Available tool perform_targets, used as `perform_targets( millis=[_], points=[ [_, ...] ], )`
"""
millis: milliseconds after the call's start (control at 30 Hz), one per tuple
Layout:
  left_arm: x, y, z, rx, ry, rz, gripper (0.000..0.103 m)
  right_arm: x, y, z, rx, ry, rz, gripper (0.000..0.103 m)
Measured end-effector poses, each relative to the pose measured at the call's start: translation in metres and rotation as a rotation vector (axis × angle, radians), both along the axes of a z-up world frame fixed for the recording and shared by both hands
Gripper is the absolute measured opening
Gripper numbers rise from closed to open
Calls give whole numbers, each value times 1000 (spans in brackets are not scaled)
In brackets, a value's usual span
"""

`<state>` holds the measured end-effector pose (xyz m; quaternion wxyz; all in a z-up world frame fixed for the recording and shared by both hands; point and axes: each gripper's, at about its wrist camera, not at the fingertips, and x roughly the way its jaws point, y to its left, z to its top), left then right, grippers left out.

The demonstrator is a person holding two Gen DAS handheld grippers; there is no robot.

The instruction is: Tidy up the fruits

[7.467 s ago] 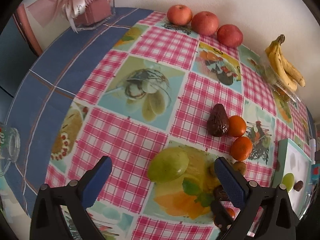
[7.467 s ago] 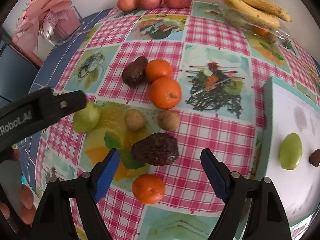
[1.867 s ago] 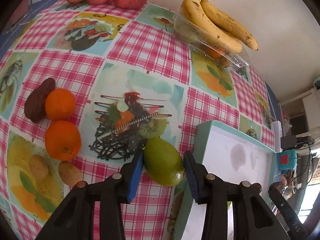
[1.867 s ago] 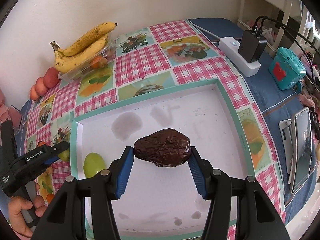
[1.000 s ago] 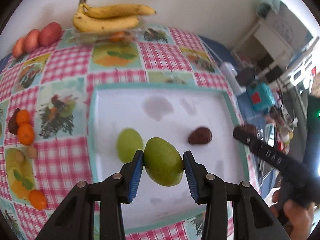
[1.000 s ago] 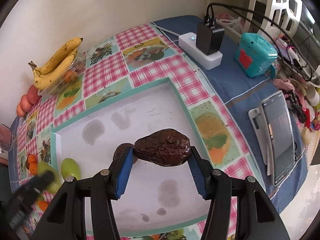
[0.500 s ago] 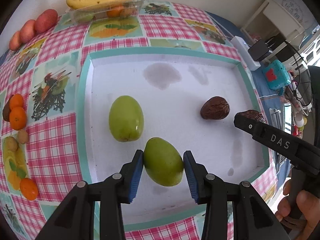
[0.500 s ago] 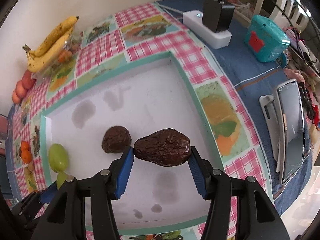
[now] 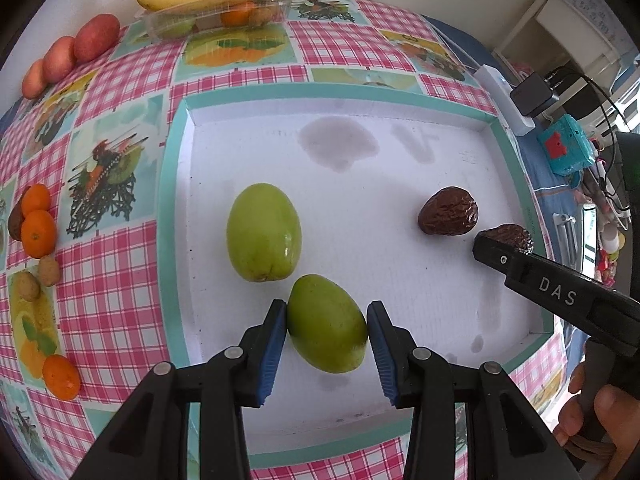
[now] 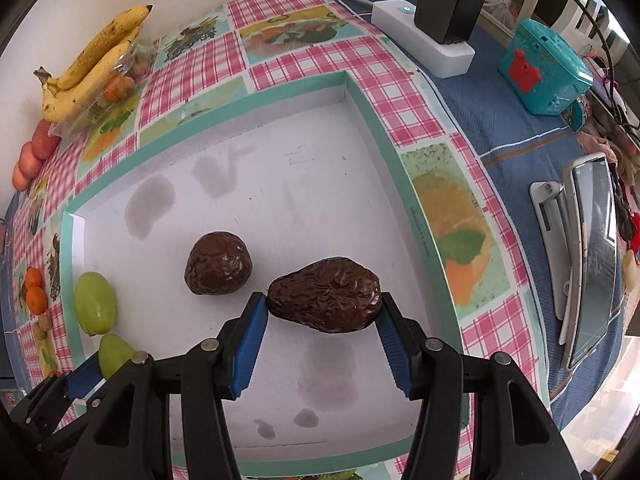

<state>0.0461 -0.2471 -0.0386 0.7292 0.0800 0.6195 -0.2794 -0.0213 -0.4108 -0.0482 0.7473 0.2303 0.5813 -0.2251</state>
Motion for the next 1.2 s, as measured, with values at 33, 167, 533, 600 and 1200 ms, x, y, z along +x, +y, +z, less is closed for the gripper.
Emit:
perform_targets(
  millis=[33,167,533,600,1200],
  points=[
    [0,0,0,0,1,0,44,0,0,-1,-3,4,0,57],
    [1,0,0,1,6,-1,44,1,1,-3,-1,10,1,57],
    [3,6,7,-14,0,2,52,3,1,-6,-5,18,1,57],
    [3,7,9,-21,0,0,56,4,1,-7,-9,24,3,58],
    [39,71,46,-25,-112,199,98,12,20,20,-88,-31,31,79]
  ],
)
